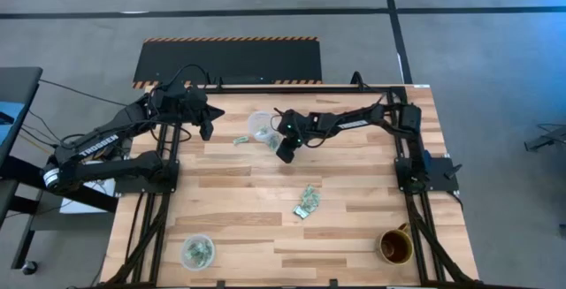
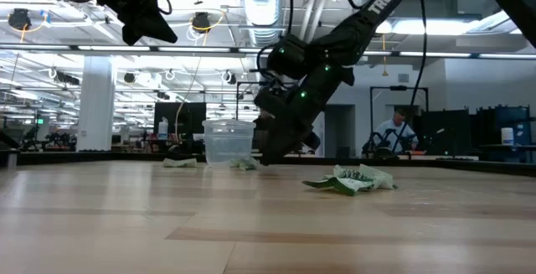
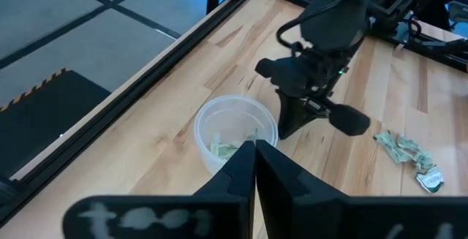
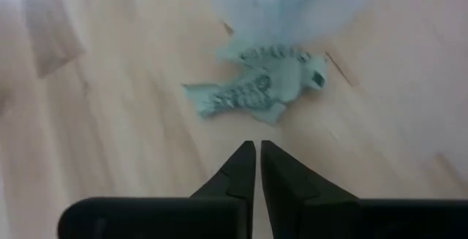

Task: Pick and place Stevia / Truvia into bins
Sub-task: Put the stevia packet into the top transparent container

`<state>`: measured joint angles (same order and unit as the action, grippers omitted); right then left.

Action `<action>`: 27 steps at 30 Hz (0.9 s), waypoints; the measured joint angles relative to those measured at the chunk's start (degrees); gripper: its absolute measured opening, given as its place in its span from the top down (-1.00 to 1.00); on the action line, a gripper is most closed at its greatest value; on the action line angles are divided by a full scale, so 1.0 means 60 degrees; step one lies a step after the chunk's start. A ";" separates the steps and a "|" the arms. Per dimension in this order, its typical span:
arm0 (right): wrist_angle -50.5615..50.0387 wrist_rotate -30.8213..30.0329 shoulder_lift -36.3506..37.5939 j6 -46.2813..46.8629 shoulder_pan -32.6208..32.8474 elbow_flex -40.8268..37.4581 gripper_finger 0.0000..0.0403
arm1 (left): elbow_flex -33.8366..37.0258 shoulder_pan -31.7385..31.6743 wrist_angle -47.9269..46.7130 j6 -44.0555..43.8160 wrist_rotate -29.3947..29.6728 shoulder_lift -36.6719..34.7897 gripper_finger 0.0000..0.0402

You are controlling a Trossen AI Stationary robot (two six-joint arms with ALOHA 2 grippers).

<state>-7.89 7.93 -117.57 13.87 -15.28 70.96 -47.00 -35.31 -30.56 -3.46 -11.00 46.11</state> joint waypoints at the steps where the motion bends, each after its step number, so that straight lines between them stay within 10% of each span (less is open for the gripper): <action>1: 0.0008 0.0015 0.0065 -0.0115 0.0030 0.0004 0.92 | 0.0000 0.0000 -0.0001 0.0000 0.0002 0.0000 1.00; 27: 0.0497 -0.0001 0.0298 -0.0806 -0.0363 0.0025 0.24 | 0.0000 0.0000 -0.0001 0.0000 0.0011 0.0000 1.00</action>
<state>-4.91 7.93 -115.79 9.03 -17.45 71.11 -47.00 -35.31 -30.57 -3.46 -10.94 46.11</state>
